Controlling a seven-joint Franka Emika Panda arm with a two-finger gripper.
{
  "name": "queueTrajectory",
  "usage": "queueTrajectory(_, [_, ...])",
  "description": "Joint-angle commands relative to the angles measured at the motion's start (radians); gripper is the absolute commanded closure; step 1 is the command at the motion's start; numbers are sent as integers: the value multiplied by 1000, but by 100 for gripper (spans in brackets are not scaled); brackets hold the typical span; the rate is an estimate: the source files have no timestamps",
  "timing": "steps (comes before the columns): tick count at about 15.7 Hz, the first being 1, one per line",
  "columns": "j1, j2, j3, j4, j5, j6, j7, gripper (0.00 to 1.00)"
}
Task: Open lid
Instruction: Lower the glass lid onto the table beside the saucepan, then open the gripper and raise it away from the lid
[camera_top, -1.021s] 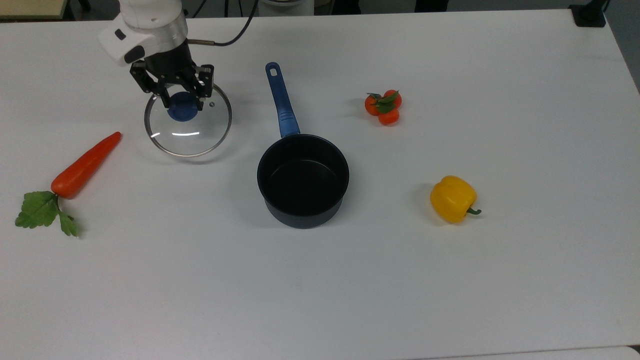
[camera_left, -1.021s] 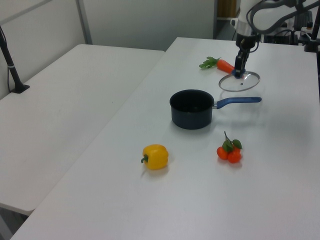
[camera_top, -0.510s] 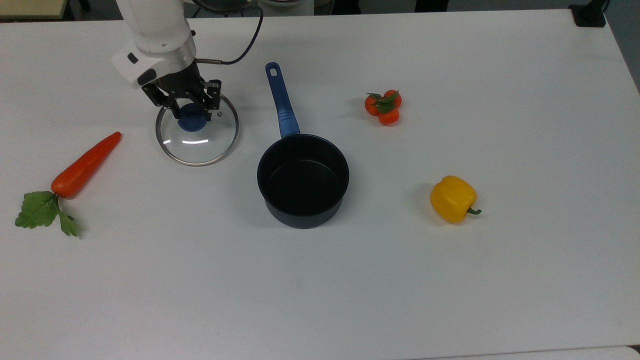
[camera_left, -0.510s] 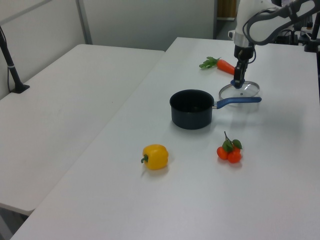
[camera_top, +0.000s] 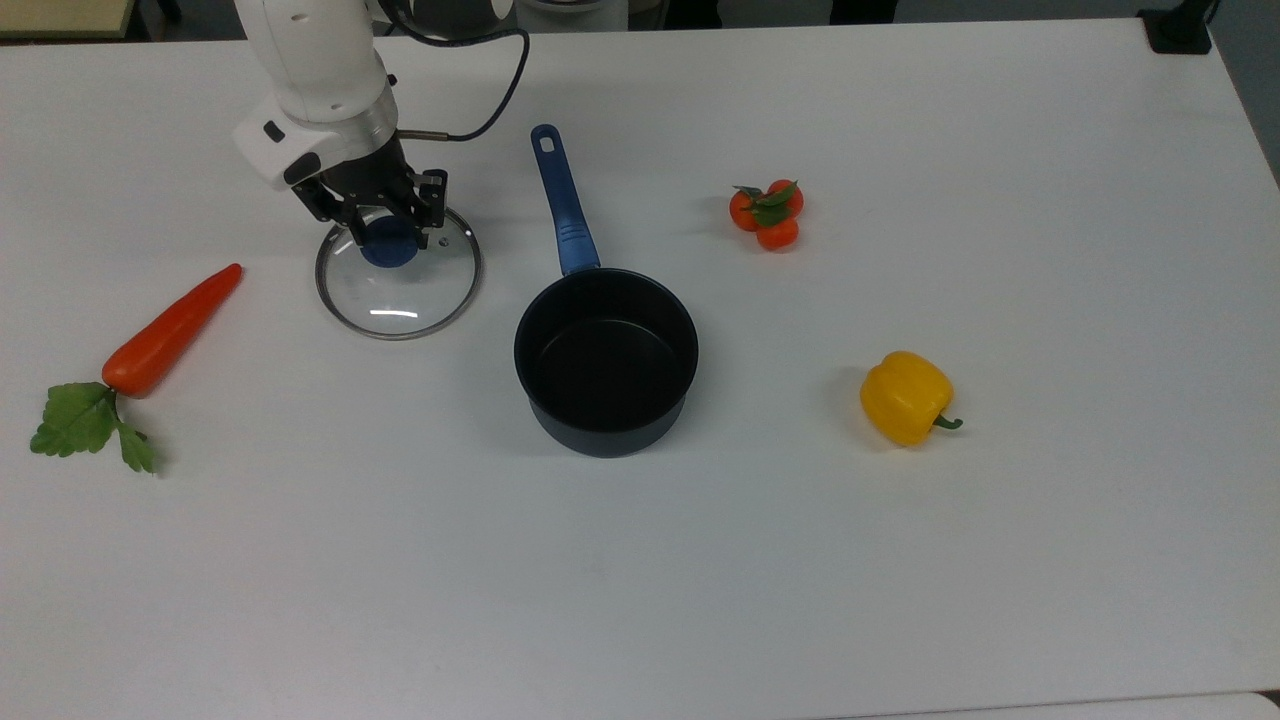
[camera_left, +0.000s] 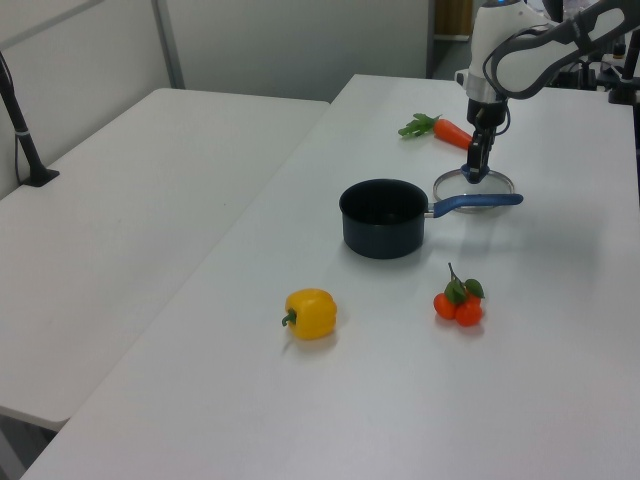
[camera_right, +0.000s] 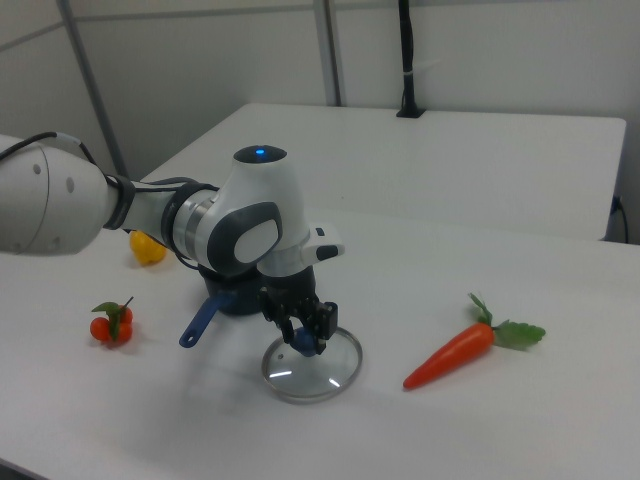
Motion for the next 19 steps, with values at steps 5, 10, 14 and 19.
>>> queueTrajectory(5, [19, -40, -1, 49, -4, -103, -1, 0])
queueTrajectory(10, [33, -45, 0, 264, -8, -316, 56, 0])
queueTrajectory(14, [94, -83, 0, 392, -11, -493, 71, 0])
queueTrajectory(19, [204, -196, -13, 415, -11, -646, 84, 0])
